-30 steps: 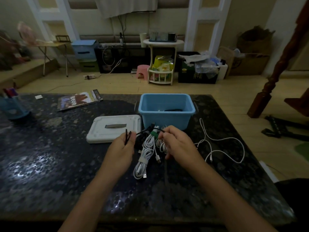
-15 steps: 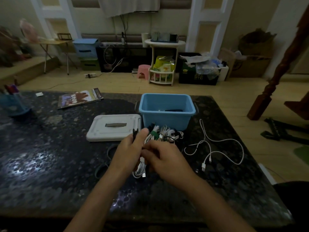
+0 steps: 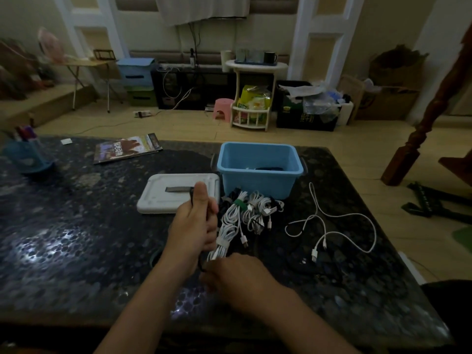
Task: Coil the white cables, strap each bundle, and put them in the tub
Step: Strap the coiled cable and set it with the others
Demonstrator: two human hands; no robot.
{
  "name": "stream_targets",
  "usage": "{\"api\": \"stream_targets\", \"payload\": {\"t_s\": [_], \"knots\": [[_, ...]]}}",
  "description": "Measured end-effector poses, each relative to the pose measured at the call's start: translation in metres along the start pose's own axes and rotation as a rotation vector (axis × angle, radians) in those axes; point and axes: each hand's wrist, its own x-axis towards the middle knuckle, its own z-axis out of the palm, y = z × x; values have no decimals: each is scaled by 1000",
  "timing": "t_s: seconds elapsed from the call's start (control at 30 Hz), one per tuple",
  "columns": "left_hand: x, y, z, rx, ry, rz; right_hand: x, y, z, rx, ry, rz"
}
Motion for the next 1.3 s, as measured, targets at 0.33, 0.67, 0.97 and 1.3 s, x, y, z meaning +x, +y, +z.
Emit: {"api": "stream_targets", "payload": {"t_s": [0.33,0.67,0.97,1.3], "knots": [[2,2,-17,327,-201,-22,-8,66,-42,-40,335,219],[11,-20,-9,905,-158,250,-12,62,-44,390,569,137],[5,-17,-5,840,-168,299,-16,59,-45,362,563,153],[6,-6,-8,484,31,139,-20,73,-45,486,280,183]]}}
